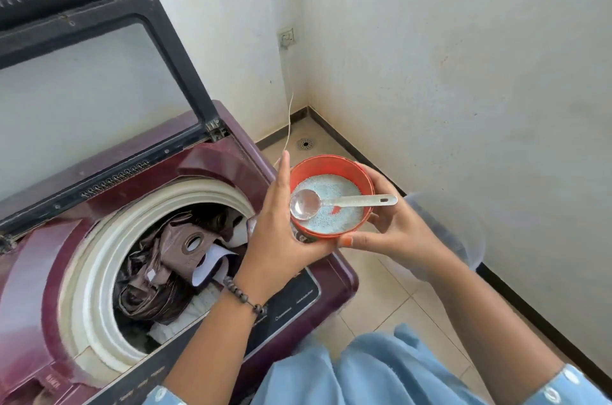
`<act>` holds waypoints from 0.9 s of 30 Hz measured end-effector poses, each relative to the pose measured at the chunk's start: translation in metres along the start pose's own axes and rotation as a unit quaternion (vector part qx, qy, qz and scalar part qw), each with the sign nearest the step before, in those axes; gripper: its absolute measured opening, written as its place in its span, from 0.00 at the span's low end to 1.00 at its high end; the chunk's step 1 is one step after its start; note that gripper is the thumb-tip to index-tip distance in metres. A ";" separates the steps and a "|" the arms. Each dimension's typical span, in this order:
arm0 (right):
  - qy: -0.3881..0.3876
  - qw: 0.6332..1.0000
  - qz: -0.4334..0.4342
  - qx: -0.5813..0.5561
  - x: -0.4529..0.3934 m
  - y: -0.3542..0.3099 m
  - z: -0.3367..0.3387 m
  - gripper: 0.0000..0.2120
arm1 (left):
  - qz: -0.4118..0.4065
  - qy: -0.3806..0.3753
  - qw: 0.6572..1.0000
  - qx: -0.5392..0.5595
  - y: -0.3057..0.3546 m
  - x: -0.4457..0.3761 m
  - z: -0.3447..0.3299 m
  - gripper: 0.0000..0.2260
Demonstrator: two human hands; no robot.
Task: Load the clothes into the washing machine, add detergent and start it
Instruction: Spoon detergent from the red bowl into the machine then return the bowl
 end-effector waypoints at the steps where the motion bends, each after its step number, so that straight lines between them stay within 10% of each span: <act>1: 0.006 1.000 0.006 0.003 0.004 -0.004 0.013 0.46 | -0.006 -0.009 1.000 -0.001 0.010 -0.005 -0.009 0.59; 27: 0.344 0.925 0.162 -0.001 0.176 -0.122 0.369 0.47 | -0.226 -0.249 0.939 0.078 0.282 -0.125 -0.252 0.61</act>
Point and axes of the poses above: each hand's wrist, its own x-axis away from the middle knuckle, its own z-axis out of the back of the hand, y = z × x, the point moved 7 cm from there along -x, towards the middle knuckle, and after that the axes turned 11 degrees about -x, right-handed, at the moved point
